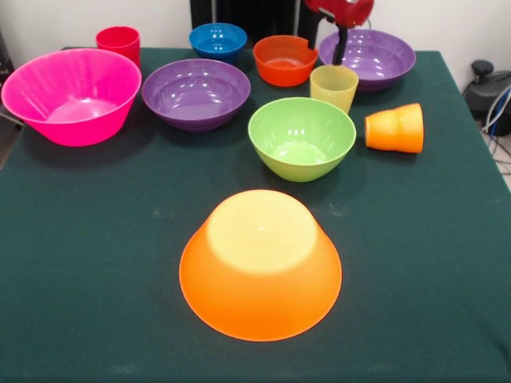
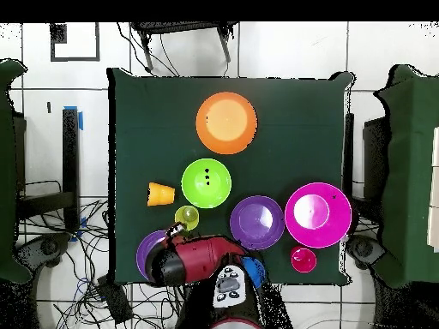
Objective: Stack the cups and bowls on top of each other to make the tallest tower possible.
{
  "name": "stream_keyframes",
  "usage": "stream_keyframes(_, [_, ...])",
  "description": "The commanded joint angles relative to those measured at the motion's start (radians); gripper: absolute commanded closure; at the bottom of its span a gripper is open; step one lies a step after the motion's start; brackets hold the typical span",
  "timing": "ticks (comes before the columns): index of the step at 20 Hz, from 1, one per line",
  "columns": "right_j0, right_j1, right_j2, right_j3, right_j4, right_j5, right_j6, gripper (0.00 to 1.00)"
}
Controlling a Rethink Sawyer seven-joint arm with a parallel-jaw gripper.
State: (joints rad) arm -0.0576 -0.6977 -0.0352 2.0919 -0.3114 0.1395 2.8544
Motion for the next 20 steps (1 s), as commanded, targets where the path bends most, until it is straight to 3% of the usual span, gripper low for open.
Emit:
stream_keyframes(1, [0.038, 0.032, 0.061, 0.111, -0.089, -0.077, -0.012, 0.0])
stream_keyframes(12, [0.162, 0.109, -0.037, 0.159, -0.121, -0.202, 0.045, 0.0])
stream_keyframes(17, [0.258, 0.179, -0.123, 0.143, -0.098, -0.277, 0.067, 0.0])
stream_keyframes(20, [0.269, 0.209, -0.152, 0.133, -0.11, -0.314, 0.05, 0.0])
